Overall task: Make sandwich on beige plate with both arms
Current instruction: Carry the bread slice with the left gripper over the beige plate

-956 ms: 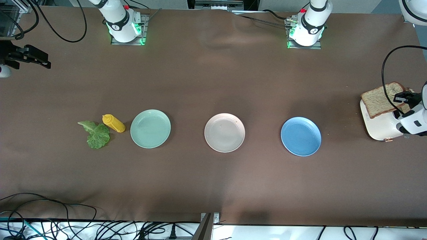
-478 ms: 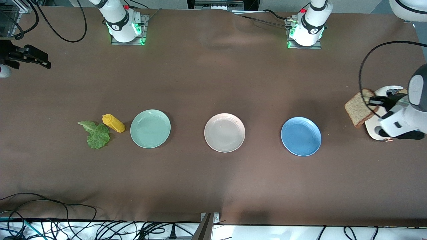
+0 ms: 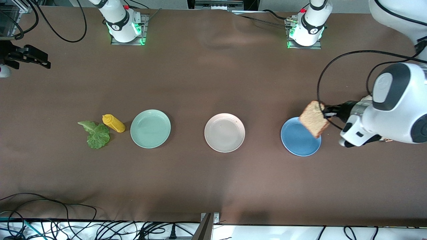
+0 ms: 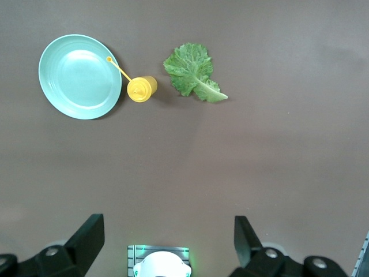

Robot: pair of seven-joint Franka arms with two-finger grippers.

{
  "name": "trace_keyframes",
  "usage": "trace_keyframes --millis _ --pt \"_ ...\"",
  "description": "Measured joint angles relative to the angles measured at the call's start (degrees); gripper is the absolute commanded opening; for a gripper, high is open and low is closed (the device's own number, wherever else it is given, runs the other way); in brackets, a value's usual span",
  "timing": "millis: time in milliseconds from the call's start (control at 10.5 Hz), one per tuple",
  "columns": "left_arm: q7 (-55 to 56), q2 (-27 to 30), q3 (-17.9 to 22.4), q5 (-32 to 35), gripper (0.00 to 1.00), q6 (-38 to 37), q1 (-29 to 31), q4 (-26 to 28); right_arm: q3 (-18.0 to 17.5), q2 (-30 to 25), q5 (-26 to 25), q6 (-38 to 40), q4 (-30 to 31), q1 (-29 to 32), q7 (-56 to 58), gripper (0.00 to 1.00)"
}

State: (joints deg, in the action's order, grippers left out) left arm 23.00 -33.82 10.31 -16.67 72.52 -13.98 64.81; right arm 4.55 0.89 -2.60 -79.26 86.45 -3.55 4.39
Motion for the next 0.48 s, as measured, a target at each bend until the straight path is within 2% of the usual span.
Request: trace_keyframes --millis 478 --pt "15.4 -3.2 0.0 -10.2 0.0 14.1 -8.0 0.1 0.7 0.0 0.0 0.0 0.0 0.1 0.0 1.0"
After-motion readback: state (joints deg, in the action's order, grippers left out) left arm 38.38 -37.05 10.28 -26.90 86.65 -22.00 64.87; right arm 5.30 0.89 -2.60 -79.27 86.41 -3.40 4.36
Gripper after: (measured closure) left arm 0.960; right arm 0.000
